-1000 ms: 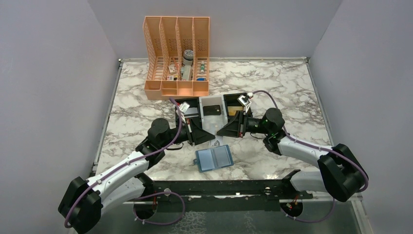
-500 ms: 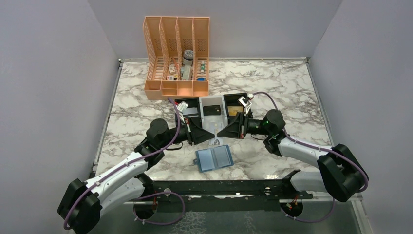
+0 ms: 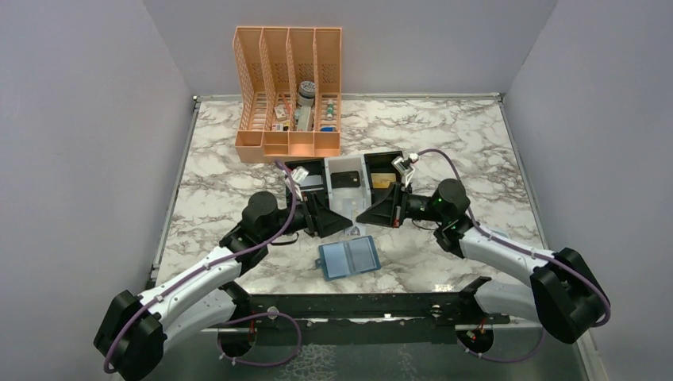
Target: Take the credit cards out of the card holder
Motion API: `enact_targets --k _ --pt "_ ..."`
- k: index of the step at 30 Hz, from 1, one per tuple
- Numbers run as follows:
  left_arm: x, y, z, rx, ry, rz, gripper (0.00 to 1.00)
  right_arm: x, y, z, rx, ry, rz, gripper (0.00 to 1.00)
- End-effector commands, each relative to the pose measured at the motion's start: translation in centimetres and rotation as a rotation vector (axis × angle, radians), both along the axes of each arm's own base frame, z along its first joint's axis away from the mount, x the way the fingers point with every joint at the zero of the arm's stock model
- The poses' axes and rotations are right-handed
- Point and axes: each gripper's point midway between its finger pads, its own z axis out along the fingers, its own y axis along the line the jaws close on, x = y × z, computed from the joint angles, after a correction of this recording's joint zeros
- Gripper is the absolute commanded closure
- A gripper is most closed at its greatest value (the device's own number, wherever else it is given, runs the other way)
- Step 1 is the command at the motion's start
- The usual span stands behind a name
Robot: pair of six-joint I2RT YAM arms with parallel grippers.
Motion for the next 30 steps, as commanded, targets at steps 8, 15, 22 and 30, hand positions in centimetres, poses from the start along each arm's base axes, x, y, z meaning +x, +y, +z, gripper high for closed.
enact_targets --k 8,15,22,30 --pt "4.5 8.1 -4.5 0.605 -0.049 0.374 0.01 4.2 -1.9 -3.4 -0.286 -0.108 -0.272 0.99" --pt "6.9 14.6 -5.3 0.978 -0.02 0.601 0.01 6.2 -2.6 -3.9 -0.414 -0.194 -0.326 0.99" --pt "9.3 23.4 -5.8 1.138 0.121 0.813 0.01 7.4 -1.0 -2.9 -0.57 -0.384 -0.369 0.99" --pt "10.4 26.2 -6.1 1.053 0.136 0.923 0.01 8.1 3.3 -2.1 -0.75 -0.724 -0.382 0.99"
